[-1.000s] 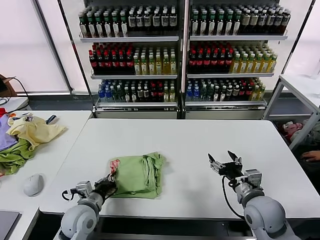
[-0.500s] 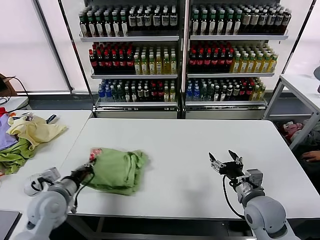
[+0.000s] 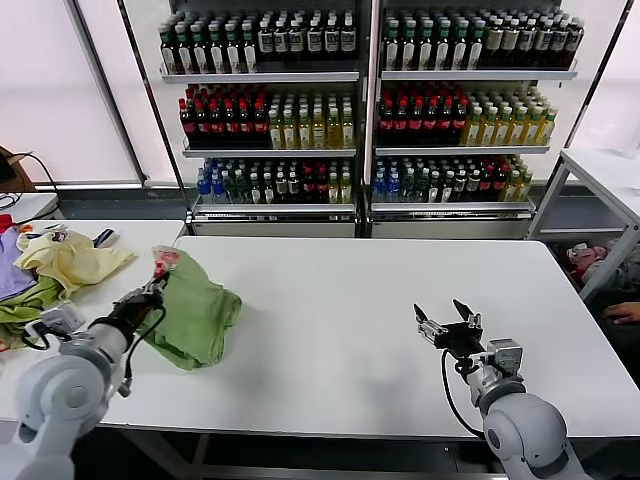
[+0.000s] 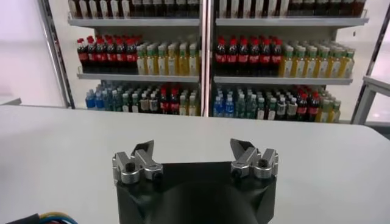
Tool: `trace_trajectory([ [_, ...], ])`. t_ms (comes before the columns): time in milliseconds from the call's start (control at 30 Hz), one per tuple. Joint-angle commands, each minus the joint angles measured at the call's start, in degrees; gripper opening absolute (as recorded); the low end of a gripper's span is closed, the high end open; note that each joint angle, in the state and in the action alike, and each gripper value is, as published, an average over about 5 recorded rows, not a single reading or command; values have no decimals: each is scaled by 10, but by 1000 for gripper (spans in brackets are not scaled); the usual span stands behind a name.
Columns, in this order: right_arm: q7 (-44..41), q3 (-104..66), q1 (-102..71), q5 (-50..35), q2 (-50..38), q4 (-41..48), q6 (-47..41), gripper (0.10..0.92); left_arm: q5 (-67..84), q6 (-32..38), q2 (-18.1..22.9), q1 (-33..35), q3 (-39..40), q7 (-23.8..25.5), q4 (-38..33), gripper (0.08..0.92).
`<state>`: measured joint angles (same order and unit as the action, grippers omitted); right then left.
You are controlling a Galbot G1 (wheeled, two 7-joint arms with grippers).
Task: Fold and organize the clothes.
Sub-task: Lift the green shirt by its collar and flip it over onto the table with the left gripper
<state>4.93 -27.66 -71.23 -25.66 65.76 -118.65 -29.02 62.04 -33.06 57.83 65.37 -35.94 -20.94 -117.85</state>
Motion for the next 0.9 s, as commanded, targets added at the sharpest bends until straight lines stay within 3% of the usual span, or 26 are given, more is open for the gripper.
trace_trajectory([
  [33,-1,-7,-4,5,5,-9,0,823,-217,0,152,-79,249,-4,40,125],
  [333,-4,-28,-7,2,1,-8,3,823,-215,0,239,-126,359,-24,105,125],
  [633,-6,-30,-1,0,-4,-6,3,823,-219,26,281,-167,407,-38,175,125],
  [900,-7,-30,9,-9,-18,3,5,823,-312,71,289,-177,421,3,216,161],
])
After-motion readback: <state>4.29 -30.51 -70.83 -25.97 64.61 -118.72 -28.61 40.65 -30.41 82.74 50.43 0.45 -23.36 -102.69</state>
